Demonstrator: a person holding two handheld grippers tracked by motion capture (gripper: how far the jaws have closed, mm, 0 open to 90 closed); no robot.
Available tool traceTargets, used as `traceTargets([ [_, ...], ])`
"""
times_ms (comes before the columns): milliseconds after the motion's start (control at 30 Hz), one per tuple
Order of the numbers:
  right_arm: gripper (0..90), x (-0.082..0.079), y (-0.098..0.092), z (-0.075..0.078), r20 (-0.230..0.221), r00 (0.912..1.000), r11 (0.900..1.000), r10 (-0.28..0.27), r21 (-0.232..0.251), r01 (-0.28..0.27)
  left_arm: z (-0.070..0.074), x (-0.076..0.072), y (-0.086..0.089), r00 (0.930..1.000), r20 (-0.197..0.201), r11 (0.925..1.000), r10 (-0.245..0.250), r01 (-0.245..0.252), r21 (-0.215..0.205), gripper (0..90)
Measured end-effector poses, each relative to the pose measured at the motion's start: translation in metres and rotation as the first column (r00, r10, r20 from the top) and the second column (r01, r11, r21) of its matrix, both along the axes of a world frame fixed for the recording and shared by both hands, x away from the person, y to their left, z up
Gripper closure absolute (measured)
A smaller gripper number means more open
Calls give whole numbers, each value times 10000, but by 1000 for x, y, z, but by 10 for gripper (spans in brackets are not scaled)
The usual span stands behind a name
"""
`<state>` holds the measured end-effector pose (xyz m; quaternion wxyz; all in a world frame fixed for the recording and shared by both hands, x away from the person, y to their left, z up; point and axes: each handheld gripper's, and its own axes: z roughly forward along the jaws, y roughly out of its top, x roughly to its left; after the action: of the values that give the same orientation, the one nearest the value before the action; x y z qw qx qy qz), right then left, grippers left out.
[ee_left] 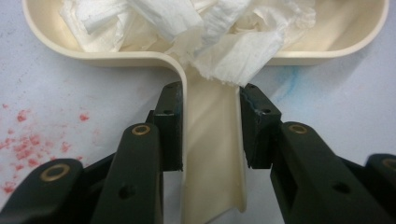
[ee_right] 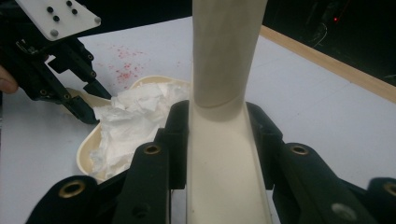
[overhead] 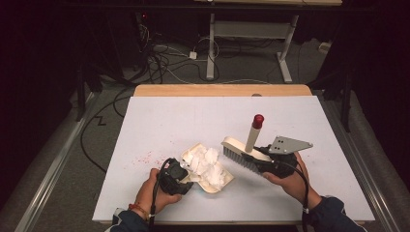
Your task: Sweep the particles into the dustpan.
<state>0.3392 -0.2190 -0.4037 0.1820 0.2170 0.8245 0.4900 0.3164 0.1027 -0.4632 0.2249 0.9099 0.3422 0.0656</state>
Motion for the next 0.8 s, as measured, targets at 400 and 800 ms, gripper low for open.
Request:
traceTargets([
  [400,675,-4,-19,7,-233,9997,10000,-94,28,94,-1,3,7,9992,127,9991,382,-379,-170,628],
  [800,676,-11,-48,9,-425,9985,9993,-358,-82,355,-3,5,16,9967,168,9962,792,-785,-390,628],
])
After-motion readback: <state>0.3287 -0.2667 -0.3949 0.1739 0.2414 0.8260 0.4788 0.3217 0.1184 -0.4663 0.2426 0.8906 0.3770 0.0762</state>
